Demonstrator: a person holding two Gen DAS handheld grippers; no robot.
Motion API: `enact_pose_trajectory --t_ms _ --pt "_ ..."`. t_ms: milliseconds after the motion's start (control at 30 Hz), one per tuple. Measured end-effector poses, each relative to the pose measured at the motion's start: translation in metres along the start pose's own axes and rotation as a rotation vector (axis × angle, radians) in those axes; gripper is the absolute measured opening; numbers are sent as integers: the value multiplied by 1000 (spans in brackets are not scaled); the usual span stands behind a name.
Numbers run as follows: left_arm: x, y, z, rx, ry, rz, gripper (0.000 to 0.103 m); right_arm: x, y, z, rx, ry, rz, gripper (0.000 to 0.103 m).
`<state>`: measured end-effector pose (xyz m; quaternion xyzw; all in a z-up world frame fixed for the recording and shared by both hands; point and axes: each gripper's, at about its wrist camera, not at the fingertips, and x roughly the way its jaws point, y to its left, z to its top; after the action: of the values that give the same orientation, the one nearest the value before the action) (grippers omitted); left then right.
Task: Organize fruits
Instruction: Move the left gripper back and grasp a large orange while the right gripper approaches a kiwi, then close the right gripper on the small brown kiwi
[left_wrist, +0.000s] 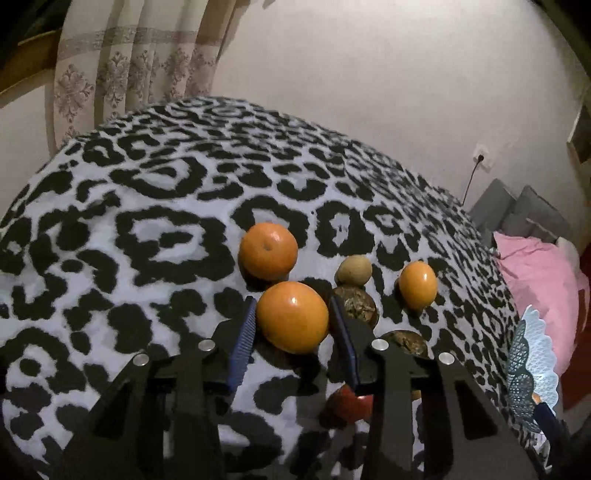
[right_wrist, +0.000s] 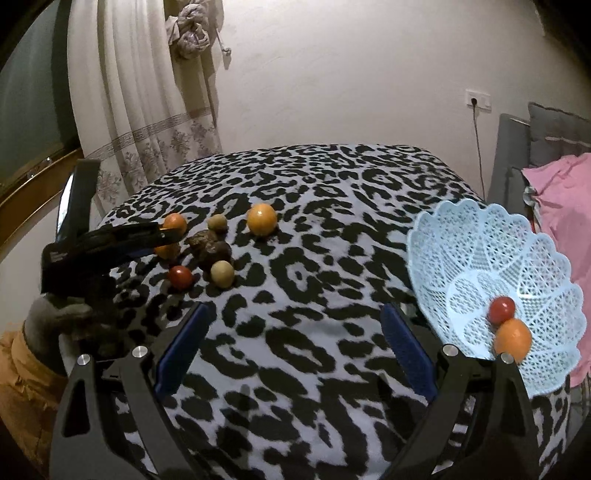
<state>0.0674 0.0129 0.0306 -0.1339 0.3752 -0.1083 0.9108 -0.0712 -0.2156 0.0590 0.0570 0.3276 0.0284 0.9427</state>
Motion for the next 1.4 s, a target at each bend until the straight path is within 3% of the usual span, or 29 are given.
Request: enact_pose_trajectory --t_ms 200,467,533,900,1200,1300,1400 --pt "-18 3 4 0 -77 19 41 27 18 16 -30 38 44 95" --pt "-22 16 5 -52 -82 19 41 73 48 38 -99 87 78 93" --pt "-21 18 4 -59 -78 16 41 87 54 43 -111 106 77 83" --pt "-21 21 4 -85 -71 9 41 144 74 51 -137 223 126 62" --pt "-21 21 4 -90 -65 4 41 153 77 51 -154 245 122 51" --pt "-21 21 3 -87 -63 4 41 152 78 51 -152 248 101 39" --pt "-21 20 3 -89 -64 3 41 149 74 50 -133 248 97 39"
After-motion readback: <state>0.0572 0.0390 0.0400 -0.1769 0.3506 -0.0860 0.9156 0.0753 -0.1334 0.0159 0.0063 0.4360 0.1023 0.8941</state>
